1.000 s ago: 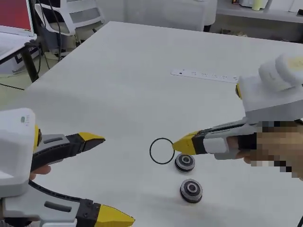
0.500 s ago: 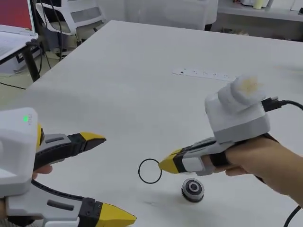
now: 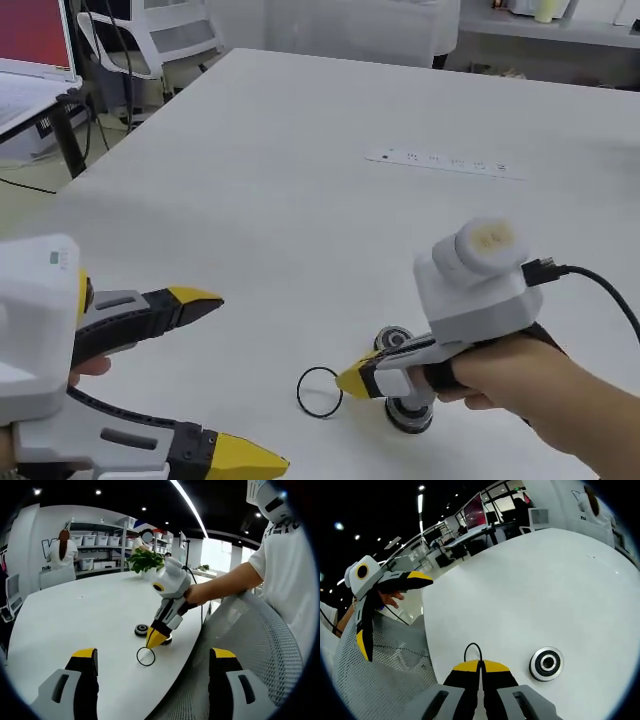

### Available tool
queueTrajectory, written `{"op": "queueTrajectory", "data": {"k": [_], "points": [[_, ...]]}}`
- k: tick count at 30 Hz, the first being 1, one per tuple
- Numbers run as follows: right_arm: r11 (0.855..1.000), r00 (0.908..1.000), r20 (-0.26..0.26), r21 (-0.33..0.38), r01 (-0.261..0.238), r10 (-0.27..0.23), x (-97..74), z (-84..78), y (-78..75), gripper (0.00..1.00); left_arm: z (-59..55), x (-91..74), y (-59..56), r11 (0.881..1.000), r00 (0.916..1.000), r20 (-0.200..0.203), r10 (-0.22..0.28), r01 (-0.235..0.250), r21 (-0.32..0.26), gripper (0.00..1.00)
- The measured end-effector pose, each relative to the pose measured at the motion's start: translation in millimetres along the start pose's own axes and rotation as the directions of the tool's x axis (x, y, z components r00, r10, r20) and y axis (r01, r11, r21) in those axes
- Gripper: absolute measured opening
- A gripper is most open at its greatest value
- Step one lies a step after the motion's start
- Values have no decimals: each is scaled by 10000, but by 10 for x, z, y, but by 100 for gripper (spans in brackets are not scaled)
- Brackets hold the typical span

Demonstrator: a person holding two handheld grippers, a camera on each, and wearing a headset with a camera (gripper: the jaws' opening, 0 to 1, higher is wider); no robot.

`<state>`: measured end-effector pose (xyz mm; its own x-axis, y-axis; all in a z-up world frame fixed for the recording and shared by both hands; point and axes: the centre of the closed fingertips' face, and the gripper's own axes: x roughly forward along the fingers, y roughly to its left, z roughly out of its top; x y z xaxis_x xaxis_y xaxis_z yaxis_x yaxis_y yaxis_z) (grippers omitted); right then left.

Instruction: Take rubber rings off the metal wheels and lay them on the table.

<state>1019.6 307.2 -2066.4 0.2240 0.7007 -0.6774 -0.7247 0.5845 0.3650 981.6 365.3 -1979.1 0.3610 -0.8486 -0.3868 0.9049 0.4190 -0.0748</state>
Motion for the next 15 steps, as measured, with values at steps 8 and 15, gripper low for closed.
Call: {"op": "queueTrajectory", "data": {"k": [8, 15], "points": [[9988, 9989, 110, -193, 448, -446, 43, -23, -63, 0, -6, 0, 7, 10000, 10000, -37, 70, -70, -17, 90], [9973, 9979, 128, -365, 636, -632, 52, -32, -86, 7, -18, -2, 3, 9999, 10000, -75, 60, -61, -99, 89]]}}
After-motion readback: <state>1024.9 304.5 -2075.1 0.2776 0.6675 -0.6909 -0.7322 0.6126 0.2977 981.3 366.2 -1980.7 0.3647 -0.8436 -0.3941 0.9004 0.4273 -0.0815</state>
